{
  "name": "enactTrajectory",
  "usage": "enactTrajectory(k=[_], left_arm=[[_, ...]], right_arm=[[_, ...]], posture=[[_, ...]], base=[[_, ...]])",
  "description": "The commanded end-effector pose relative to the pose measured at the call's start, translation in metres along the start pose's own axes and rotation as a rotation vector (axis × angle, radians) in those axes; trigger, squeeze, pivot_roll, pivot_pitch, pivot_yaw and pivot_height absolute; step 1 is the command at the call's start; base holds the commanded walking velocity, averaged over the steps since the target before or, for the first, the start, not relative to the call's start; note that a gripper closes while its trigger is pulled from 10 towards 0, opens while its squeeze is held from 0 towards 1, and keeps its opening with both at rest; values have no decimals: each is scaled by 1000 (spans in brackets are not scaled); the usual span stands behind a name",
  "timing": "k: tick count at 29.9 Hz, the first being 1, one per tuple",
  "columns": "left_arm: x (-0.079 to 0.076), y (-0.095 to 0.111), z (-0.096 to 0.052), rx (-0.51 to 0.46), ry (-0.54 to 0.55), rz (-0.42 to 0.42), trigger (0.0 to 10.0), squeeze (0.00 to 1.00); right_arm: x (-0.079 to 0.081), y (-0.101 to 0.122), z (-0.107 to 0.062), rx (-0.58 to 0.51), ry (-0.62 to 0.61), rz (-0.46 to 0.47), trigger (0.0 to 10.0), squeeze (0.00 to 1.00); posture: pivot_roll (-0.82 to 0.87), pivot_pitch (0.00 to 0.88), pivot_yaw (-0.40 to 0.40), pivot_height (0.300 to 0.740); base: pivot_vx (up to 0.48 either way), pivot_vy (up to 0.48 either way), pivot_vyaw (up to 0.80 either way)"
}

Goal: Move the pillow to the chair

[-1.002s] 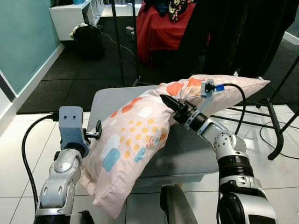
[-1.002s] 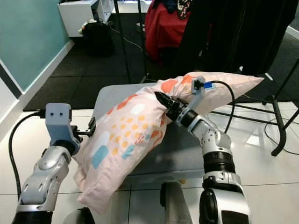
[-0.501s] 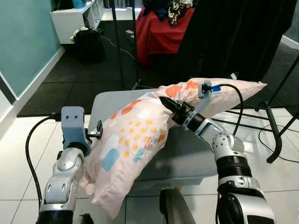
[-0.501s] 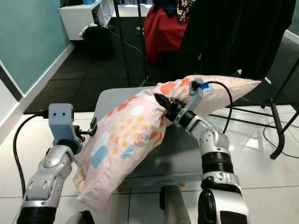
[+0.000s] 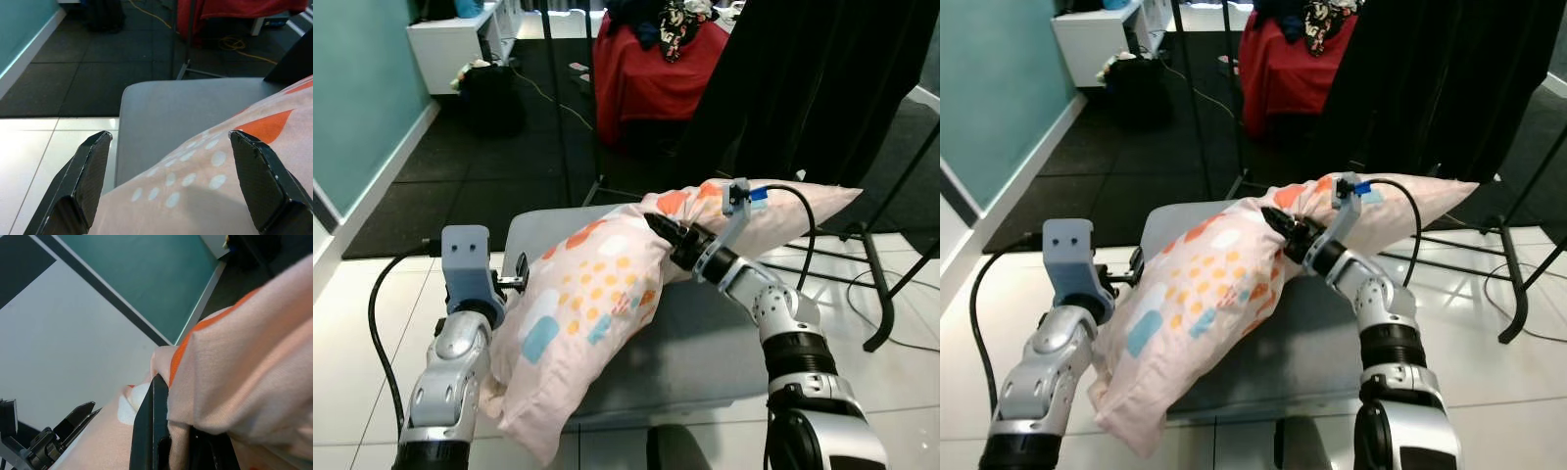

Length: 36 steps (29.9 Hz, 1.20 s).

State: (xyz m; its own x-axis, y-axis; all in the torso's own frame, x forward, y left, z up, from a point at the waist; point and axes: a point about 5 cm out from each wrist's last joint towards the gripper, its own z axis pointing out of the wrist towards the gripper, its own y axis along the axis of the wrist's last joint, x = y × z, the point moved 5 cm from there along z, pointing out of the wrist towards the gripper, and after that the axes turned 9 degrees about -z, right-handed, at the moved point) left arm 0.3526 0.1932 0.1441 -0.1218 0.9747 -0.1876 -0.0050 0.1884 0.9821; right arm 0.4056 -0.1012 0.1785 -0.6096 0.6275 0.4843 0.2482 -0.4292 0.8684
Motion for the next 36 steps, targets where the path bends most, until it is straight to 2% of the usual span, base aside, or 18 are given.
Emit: enactTrajectory(k=[1,15,22,29,31,32,33,36], left_arm=[[4,-4,0,10,15,-2,10000,0],[1,-5,-1,1,13,-2,10000,0],[3,-5,-1,-2,17,-2,10000,0],[3,-5,-1,-4,20,-1,10000,0],[2,-7,-2,8,20,-1,10000,0],[1,-9,-1,20,17,-2,10000,0],[2,-9,-1,20,16,3,10000,0],[5,-7,-3,9,20,20,10000,0]], right_arm=[[12,22,6,-77,48,-44,0,0],[15,25,8,-73,69,-49,0,0],[16,22,10,-56,78,-63,0,0],[17,21,12,-51,79,-67,0,0],[17,21,12,-61,72,-72,0,0],[14,19,14,-52,50,-73,1686,0],[14,18,14,-44,50,-85,10000,0],[10,19,13,-56,32,-107,10000,0]], posture=[[-157,0,-28,638],[-161,0,-44,685],[-165,0,-51,728],[-165,0,-52,740],[-162,0,-53,740],[-161,0,-55,740],[-161,0,-54,740],[-154,0,-53,740]], base=[[0,0,0],[0,0,0],[0,0,0],[0,0,0],[-480,0,0],[-480,0,0],[-480,0,0],[-285,0,0]])
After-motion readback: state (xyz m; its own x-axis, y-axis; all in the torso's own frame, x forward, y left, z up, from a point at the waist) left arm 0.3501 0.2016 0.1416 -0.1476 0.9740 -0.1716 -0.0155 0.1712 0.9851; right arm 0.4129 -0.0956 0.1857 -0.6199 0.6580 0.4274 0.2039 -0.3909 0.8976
